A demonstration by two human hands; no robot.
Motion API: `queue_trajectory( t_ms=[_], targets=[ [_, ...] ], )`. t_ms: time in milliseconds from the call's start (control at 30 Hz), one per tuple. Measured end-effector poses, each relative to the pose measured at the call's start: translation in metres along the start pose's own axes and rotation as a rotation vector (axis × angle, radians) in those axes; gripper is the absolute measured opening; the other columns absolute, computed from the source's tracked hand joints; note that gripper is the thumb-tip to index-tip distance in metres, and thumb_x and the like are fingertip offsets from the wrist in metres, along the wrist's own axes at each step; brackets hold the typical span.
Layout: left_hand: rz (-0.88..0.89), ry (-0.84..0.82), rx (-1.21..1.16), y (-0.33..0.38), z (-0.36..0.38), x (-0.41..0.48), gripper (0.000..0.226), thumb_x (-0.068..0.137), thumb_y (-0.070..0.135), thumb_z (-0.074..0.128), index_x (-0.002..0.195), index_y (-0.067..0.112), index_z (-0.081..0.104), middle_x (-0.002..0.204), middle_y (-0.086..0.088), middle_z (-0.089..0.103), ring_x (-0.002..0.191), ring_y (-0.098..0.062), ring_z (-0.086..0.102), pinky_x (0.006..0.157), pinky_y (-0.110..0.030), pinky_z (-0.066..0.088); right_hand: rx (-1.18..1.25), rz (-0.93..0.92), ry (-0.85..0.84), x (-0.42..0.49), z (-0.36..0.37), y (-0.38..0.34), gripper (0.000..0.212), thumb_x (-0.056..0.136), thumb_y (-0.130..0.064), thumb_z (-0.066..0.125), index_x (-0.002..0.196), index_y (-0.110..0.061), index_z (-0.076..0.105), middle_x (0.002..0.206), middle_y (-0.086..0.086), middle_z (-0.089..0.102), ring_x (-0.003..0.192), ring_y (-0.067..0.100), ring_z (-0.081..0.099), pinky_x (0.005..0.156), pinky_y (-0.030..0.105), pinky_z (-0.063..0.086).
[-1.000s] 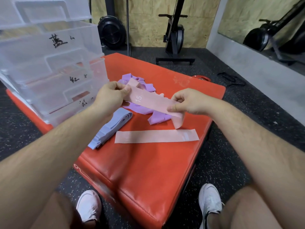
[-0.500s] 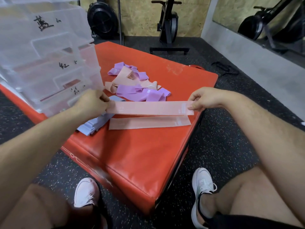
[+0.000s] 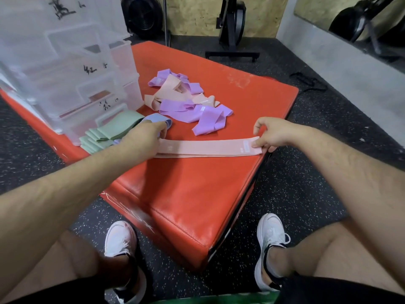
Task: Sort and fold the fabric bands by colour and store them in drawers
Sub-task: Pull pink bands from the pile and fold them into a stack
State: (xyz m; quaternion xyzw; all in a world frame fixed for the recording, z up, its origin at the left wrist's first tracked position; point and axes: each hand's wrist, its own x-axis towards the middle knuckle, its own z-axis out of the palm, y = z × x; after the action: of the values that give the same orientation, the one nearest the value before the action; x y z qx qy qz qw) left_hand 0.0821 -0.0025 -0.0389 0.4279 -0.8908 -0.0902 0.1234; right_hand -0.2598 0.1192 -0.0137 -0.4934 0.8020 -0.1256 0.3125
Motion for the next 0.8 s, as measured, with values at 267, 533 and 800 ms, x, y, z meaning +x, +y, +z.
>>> queue_trajectory(
  t_ms=[267,533,800],
  targets=[
    [-0.091,-0.166,0.186,0.003,0.001,0.004,0.022,0.086,0.004,0.059,0.102,0.019,0.066,0.096,-0.002,0.042,0.089,-0.028,0.057,0.070,-0.029,0.041,-0.055,-0.010,0.023,0.003,0.009,-0.001,0.022,0.089,-0.007,0.074,0.099,-0.013,0.056,0.074,0.013,0.073,0.057,0.017,0.066,0.054,0.029,0.055],
    [-0.064,-0.064,0.199,0.009,-0.002,-0.005,0.020,0.092,0.003,0.050,0.104,0.003,0.066,0.119,-0.020,0.055,0.106,-0.036,0.055,0.086,-0.034,0.043,-0.119,-0.038,0.004,0.002,0.009,0.004,0.009,0.089,-0.018,0.075,0.092,-0.012,0.069,0.074,0.003,0.074,0.061,0.012,0.067,0.057,0.027,0.057],
    [-0.073,-0.184,0.190,0.009,-0.004,-0.005,0.021,0.093,0.009,0.051,0.103,0.009,0.069,0.099,-0.010,0.064,0.099,-0.030,0.063,0.082,-0.031,0.050,-0.243,-0.074,0.025,-0.002,0.006,0.003,0.010,0.084,-0.025,0.078,0.089,-0.022,0.070,0.079,0.001,0.075,0.062,0.012,0.064,0.056,0.028,0.053]
  ],
)
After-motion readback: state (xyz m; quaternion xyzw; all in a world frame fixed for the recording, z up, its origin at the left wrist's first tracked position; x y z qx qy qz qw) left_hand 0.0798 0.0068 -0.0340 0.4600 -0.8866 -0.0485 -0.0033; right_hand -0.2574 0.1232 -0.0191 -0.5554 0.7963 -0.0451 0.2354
